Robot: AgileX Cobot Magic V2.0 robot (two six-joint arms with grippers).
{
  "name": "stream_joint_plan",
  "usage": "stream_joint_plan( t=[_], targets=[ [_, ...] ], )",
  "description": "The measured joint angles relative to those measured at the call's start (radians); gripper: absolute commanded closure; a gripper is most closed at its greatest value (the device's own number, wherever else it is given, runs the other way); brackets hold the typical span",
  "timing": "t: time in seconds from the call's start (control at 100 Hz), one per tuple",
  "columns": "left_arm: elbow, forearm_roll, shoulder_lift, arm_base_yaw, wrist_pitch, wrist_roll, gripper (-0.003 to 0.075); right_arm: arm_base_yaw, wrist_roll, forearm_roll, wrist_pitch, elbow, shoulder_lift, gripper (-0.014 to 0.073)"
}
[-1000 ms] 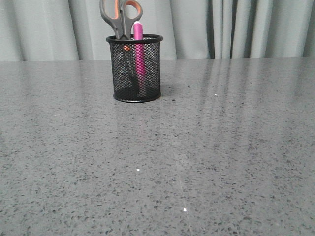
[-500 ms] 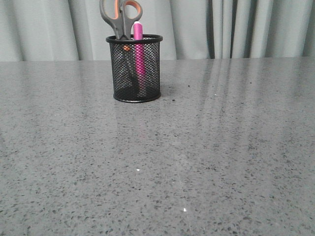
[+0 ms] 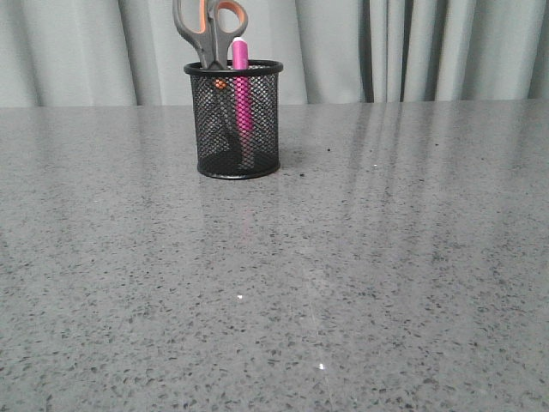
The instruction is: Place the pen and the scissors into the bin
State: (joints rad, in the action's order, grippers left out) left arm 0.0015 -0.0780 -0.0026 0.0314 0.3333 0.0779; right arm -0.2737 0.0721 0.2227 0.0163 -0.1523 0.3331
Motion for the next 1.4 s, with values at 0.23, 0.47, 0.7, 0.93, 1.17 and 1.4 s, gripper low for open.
stream_joint_plan(
  t=[0.23, 0.47, 0.7, 0.93, 1.17, 1.4],
  targets=[
    [0.0, 0.0, 0.0, 0.0, 0.0, -0.002, 0.0739, 0.146, 0.0, -0.069, -0.009, 0.164, -0.132, 0.0662],
    [0.0, 0.0, 0.0, 0.0, 0.0, -0.002, 0.0739, 0.231, -0.058, -0.177, -0.191, 0.163, -0.282, 0.0662],
    [0.0, -0.004, 0.0, 0.0, 0.0, -0.002, 0.0739, 0.235, -0.109, -0.202, -0.344, 0.163, -0.341, 0.0662],
    [0.0, -0.004, 0.0, 0.0, 0.0, -0.002, 0.0739, 0.237, -0.128, -0.202, -0.344, 0.163, -0.343, 0.0662],
    [0.0, -0.004, 0.0, 0.0, 0.0, -0.002, 0.0739, 0.237, -0.129, -0.202, -0.344, 0.163, -0.343, 0.0662],
    [0.0, -0.004, 0.0, 0.0, 0.0, -0.002, 0.0739, 0.237, -0.129, -0.202, -0.346, 0.163, -0.343, 0.0662]
  ],
)
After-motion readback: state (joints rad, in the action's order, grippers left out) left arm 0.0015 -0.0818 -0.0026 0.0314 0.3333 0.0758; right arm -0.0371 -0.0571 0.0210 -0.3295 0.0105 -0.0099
